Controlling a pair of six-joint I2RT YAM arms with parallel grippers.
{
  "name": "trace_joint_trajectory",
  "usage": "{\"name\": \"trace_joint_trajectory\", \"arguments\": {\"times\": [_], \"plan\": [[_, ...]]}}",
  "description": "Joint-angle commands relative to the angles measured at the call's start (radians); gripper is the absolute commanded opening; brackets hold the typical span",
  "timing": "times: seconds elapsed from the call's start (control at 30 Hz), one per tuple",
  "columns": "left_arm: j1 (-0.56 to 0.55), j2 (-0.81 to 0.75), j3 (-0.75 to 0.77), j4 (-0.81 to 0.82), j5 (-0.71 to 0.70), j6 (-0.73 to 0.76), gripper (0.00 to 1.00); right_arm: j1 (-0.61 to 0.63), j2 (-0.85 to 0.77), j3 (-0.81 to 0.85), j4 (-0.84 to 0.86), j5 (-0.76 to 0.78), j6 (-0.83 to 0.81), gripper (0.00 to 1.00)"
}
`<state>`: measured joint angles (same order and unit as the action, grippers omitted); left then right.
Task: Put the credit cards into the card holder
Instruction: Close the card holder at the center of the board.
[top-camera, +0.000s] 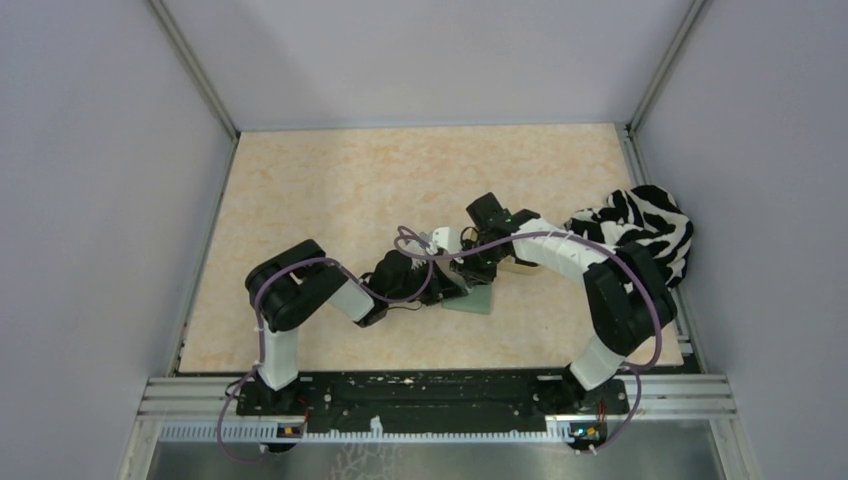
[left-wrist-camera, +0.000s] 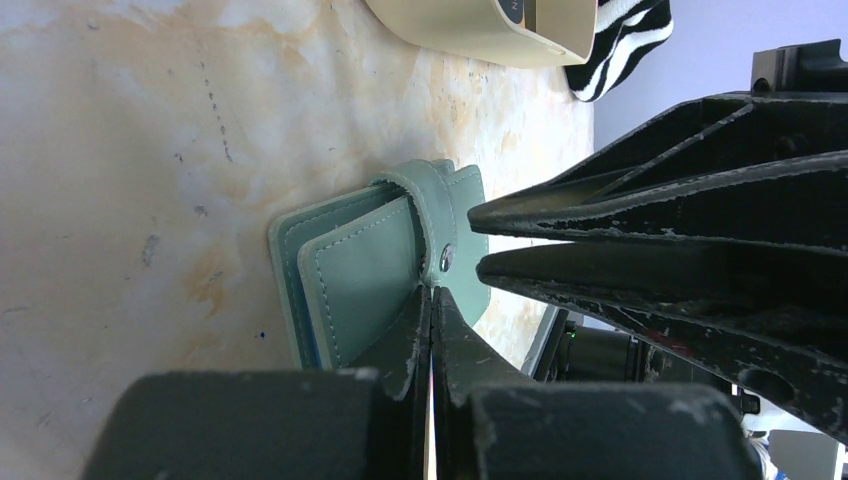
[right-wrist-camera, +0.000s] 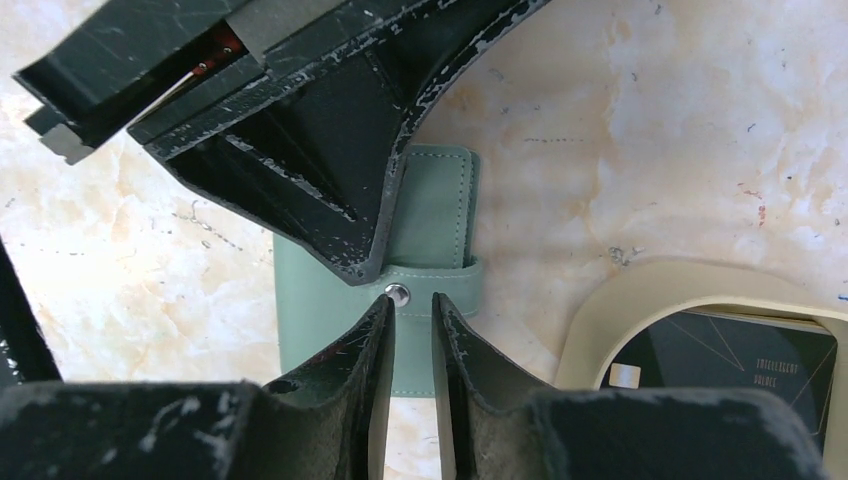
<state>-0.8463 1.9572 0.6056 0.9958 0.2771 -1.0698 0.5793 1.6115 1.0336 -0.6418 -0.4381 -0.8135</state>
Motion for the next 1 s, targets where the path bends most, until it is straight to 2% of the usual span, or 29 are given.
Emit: {"name": "trace_joint_trajectory", "arguments": {"times": [0.0,0.7,0.97], "plan": [[0.0,0.039,-0.003,-0.08,-0.021,0.019,0.0,0.02,0.027,-0.001,0.022,0.03,-0.024,0.2],[0.0,0.019,-0.023,-0.037,-0.024,0.008,0.0,0.031,0.073,0.012,-0.02,-0.007,-0.032,0.18],[-0.001,-0.038,-0.053,-0.015,-0.026,0.004,0.0,0.027,0.057,0.012,-0.01,-0.008,-0.021,0.19]]}}
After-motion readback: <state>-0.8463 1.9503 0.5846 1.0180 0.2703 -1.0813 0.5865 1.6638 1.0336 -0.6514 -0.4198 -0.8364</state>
